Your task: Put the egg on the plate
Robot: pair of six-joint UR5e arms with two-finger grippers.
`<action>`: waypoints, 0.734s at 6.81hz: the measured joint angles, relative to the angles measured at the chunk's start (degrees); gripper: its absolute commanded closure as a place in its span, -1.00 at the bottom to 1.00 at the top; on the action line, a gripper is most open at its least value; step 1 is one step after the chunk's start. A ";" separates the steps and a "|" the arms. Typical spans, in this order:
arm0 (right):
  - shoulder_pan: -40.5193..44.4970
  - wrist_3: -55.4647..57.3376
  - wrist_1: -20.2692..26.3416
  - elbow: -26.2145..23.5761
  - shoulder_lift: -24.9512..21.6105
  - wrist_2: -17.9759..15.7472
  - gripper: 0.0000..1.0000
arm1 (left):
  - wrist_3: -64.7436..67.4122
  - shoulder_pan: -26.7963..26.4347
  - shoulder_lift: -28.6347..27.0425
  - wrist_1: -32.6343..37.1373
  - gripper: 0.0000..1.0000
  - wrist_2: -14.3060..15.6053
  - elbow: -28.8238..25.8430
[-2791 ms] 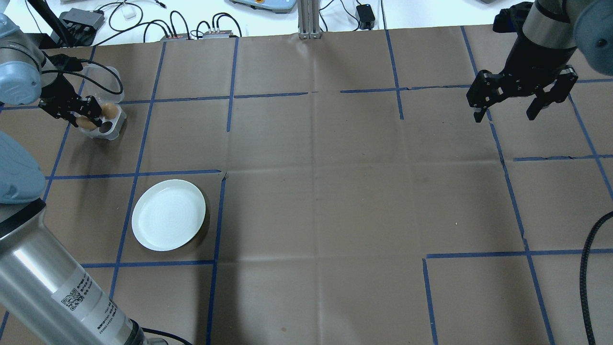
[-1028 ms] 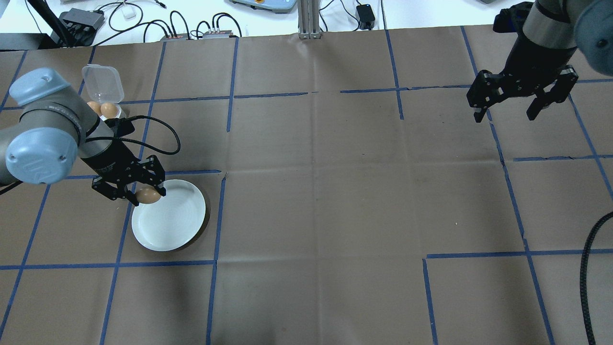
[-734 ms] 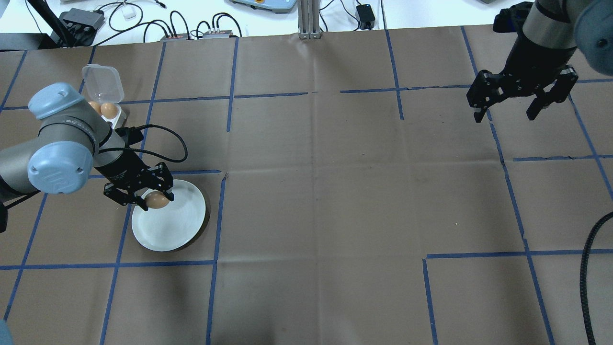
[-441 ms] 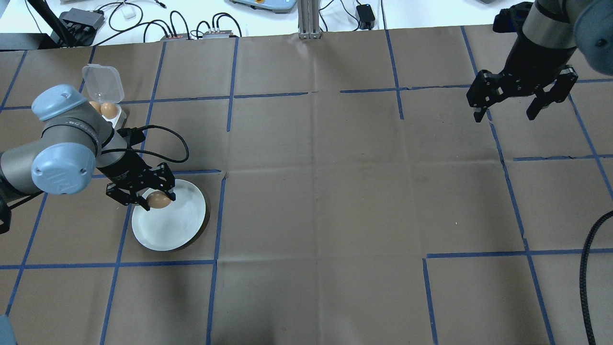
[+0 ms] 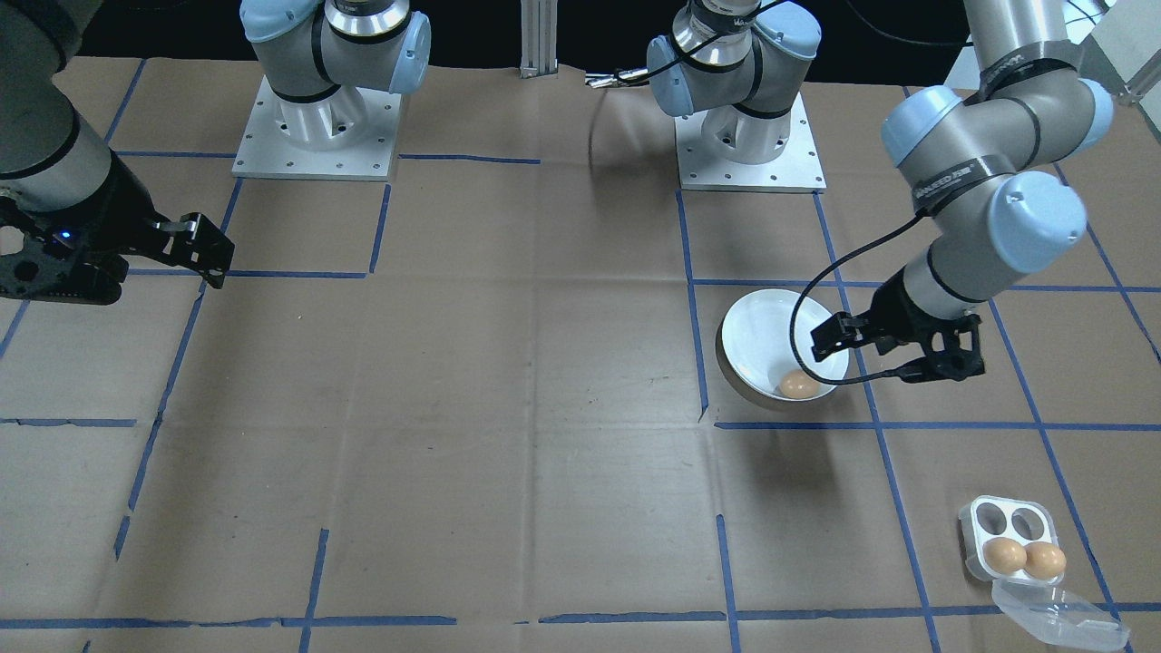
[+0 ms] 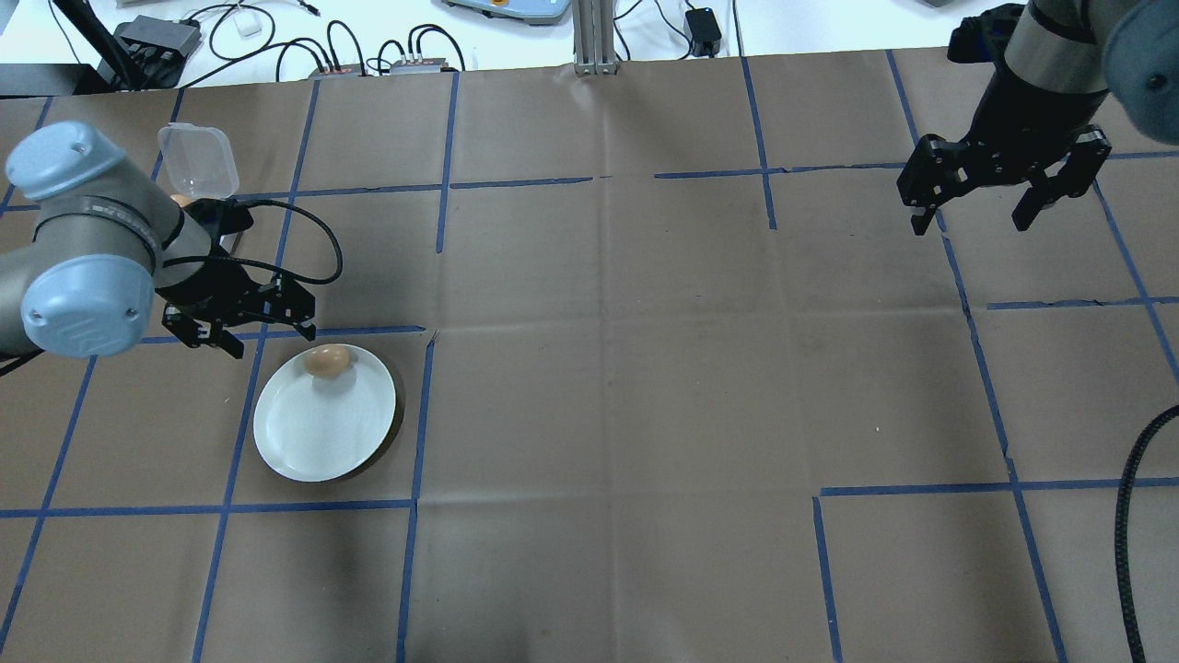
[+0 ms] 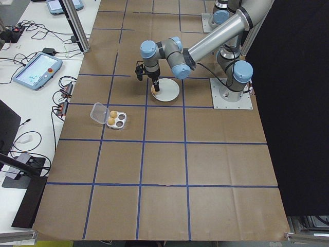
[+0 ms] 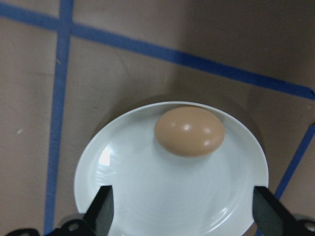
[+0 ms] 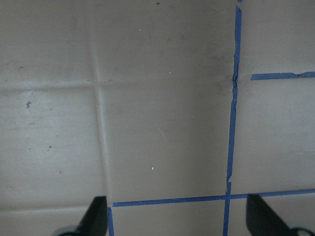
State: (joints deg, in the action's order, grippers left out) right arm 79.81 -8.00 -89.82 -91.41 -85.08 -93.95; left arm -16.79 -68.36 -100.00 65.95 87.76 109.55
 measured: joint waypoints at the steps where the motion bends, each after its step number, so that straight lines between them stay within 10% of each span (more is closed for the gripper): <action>1: 0.00 0.00 0.00 0.00 0.00 0.00 -1.00 | -9.07 2.63 -1.16 1.88 -0.97 1.57 -4.88; 5: 0.00 0.00 0.00 0.00 0.01 0.00 -1.00 | -47.29 5.84 -14.95 4.00 -0.94 5.61 -24.10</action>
State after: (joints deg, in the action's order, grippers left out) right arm 79.81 -8.00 -89.82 -91.41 -85.08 -93.95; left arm -64.09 -62.51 -114.95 69.95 93.36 85.45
